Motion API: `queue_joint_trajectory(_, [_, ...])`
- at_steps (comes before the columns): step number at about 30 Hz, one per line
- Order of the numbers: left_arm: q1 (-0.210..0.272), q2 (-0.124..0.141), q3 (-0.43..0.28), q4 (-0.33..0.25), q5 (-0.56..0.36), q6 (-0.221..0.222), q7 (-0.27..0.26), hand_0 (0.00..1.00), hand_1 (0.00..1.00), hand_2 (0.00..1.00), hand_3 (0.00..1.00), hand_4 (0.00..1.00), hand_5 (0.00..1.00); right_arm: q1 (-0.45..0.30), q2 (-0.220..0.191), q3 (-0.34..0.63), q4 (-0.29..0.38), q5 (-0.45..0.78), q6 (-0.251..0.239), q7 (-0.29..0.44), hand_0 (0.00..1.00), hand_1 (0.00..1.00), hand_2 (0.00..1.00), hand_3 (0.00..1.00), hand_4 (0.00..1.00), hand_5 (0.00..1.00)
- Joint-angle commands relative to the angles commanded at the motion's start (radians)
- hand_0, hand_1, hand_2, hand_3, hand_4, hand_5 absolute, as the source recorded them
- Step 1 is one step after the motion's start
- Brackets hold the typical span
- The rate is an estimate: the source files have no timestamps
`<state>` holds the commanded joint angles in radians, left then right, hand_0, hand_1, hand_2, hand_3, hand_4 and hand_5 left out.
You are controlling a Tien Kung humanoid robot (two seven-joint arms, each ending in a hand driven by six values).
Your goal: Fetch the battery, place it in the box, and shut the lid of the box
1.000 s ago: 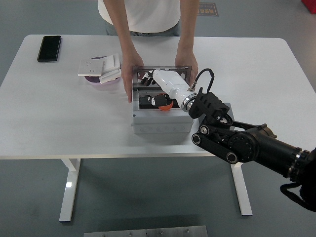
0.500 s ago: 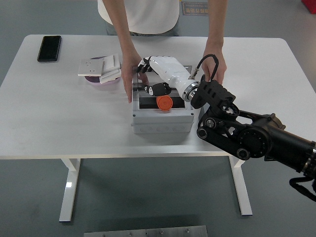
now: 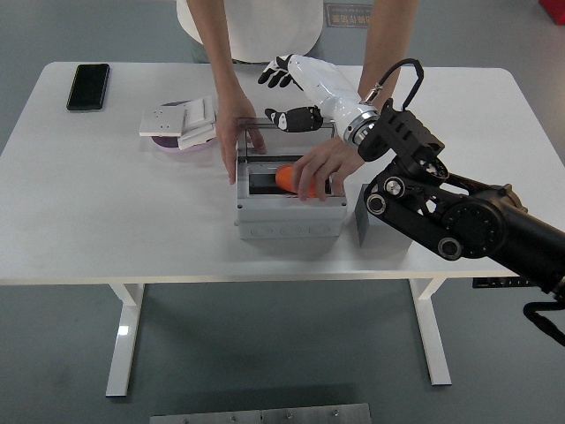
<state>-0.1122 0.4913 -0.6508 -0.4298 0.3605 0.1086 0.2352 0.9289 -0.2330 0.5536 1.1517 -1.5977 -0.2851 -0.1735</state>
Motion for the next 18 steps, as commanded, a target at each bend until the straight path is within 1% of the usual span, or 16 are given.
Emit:
queue_joint_trajectory(1, [0.0,0.0,-0.001,0.0,0.001,0.0,0.001,0.638,0.739,0.585,0.52,0.384,0.002,0.0,0.001,0.002,-0.004,0.007,0.001,0.002,0.648,0.617,0.637,0.654,0.74,0.299])
queue_joint_trajectory(2, [-0.001,0.0,-0.001,0.0,0.002,0.0,0.001,0.638,0.739,0.586,0.519,0.384,0.002,0.0,0.003,0.004,-0.008,0.014,0.003,0.003,0.683,0.636,0.651,0.675,0.77,0.538])
queue_joint_trajectory(7, [-0.002,0.0,-0.002,0.0,0.005,0.0,0.003,0.638,0.739,0.586,0.519,0.384,0.002,0.0,0.009,0.01,-0.021,0.049,0.006,0.007,0.683,0.636,0.651,0.675,0.77,0.538])
queue_joint_trajectory(8, [-0.003,0.0,-0.002,-0.001,0.006,0.0,0.003,0.638,0.739,0.585,0.519,0.384,0.002,0.0,0.01,0.01,-0.023,0.054,0.005,0.008,0.729,0.653,0.667,0.694,0.825,0.823])
queue_joint_trajectory(13, [-0.005,0.001,-0.004,0.0,0.009,-0.001,0.004,0.638,0.739,0.585,0.519,0.384,0.002,-0.003,0.017,0.011,-0.036,0.073,0.001,0.012,0.729,0.653,0.667,0.694,0.825,0.823])
queue_joint_trajectory(14, [-0.005,0.001,-0.004,0.0,0.009,-0.001,0.004,0.638,0.739,0.585,0.519,0.384,0.002,-0.004,0.019,0.011,-0.04,0.076,0.0,0.013,0.826,0.741,0.737,0.74,0.864,0.998])
queue_joint_trajectory(18, [-0.007,0.001,-0.004,0.0,0.012,-0.002,0.004,0.638,0.739,0.585,0.519,0.384,0.002,-0.009,0.025,0.009,-0.061,0.091,-0.004,0.019,0.826,0.741,0.737,0.74,0.864,0.998])
